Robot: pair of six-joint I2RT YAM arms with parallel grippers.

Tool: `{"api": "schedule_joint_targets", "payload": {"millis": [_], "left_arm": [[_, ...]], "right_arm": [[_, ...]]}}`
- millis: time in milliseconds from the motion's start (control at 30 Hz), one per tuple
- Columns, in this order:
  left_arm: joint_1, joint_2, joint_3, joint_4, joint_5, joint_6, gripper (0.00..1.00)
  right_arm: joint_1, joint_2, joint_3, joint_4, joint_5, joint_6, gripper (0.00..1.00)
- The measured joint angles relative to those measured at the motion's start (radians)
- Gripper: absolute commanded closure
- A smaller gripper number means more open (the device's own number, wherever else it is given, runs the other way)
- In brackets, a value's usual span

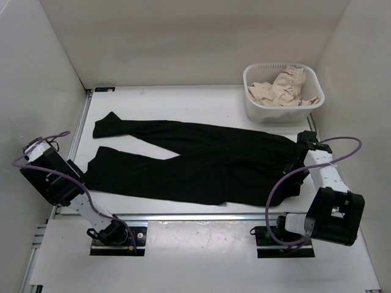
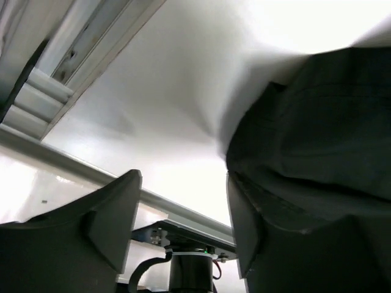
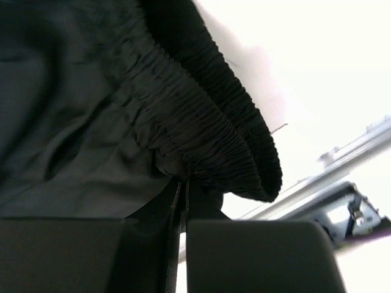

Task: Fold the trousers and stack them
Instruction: Flatten the trousers out

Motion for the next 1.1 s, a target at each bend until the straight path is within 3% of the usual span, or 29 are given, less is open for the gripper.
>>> {"api": "schedule_joint_targets", "payload": {"millis": [200, 367, 467, 500, 533, 667, 800, 900, 1000, 1100], "left_arm": [[-0.005, 0.06, 0.035, -0.005, 0.069, 0.0, 0.18], [-0.006, 0.074, 0.036, 0.004, 0.1, 0.0, 0.17], [-0.012, 0.107, 0.053, 0.009, 0.137, -0.003, 0.43], [-0.014, 0.123, 0.058, 0.014, 0.147, -0.004, 0.74], [-0.018, 0.143, 0.061, 0.021, 0.158, -0.009, 0.86], [-0.037, 0.191, 0.084, -0.019, 0.209, 0.0, 0.86], [-0.048, 0.235, 0.193, -0.051, 0.258, -0.001, 0.86], [-0.06, 0.227, 0.322, -0.062, 0.256, -0.001, 0.86], [-0.068, 0.181, 0.377, -0.053, 0.232, -0.001, 0.86], [-0.064, 0.129, 0.348, -0.032, 0.198, 0.0, 0.86]], "right_arm": [[-0.008, 0.034, -0.04, 0.008, 0.0, 0.01, 1.0], [-0.008, 0.036, -0.04, 0.024, 0.0, 0.01, 1.0], [-0.008, 0.047, -0.039, 0.03, 0.0, 0.009, 1.0], [-0.008, 0.057, -0.034, 0.03, 0.0, 0.007, 1.0], [-0.008, 0.072, -0.026, 0.031, -0.003, 0.005, 1.0], [-0.008, 0.179, 0.086, 0.023, -0.035, -0.014, 1.0], [-0.002, 0.353, 0.467, -0.006, -0.065, -0.069, 1.0], [0.003, 0.375, 0.691, 0.026, -0.071, -0.107, 1.0], [0.003, 0.26, 0.652, 0.058, -0.052, -0.126, 1.0], [-0.021, 0.084, 0.408, 0.066, -0.024, -0.116, 0.96]]}}
